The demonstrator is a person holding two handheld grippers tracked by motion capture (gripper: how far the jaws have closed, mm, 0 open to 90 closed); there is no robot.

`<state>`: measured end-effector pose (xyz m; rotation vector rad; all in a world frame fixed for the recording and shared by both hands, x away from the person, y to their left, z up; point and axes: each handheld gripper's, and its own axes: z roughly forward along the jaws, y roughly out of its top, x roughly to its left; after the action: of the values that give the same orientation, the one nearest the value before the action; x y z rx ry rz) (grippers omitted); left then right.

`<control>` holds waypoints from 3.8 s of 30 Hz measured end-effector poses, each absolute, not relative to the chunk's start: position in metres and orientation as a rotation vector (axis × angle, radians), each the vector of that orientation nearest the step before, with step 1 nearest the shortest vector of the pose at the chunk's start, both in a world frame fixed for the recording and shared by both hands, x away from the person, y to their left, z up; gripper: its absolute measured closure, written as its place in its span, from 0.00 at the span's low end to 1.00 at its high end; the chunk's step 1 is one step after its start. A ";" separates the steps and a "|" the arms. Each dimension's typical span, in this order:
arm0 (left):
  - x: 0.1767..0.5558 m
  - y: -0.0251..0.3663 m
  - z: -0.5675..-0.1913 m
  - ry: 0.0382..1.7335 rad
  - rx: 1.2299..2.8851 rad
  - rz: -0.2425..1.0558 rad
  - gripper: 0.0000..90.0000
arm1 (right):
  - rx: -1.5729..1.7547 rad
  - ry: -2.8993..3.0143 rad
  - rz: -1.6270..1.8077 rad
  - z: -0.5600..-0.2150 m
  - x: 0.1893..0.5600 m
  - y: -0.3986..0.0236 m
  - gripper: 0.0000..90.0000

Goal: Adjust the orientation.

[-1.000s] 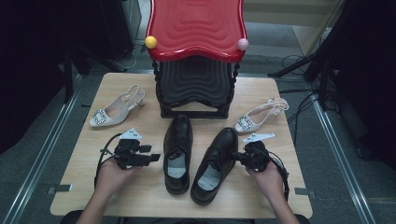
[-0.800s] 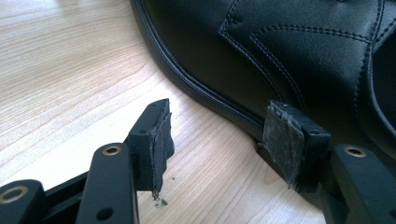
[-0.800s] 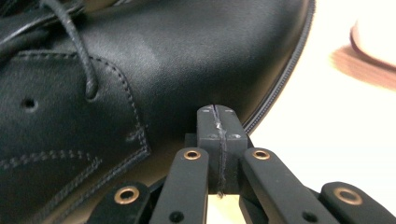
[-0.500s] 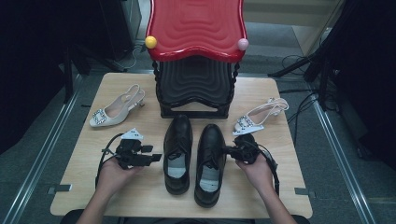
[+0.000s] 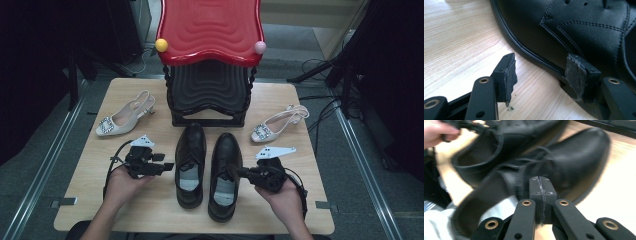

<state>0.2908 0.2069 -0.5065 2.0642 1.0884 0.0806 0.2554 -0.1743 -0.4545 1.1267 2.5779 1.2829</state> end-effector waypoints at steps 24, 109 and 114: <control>0.292 0.202 -0.506 1.065 2.082 0.078 0.47 | 1.022 2.759 1.238 -0.481 0.254 -0.135 1.00; 0.277 0.165 -0.532 1.029 2.112 -0.195 1.00 | 1.307 2.530 1.174 -0.493 0.300 -0.180 1.00; 0.273 0.157 -0.530 0.968 2.158 -0.178 1.00 | 1.345 2.497 1.163 -0.492 0.308 -0.186 1.00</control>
<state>0.2729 0.1565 -0.5295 2.1576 0.9682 -0.1783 0.3078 -0.1856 -0.4921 1.3448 2.4975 1.1634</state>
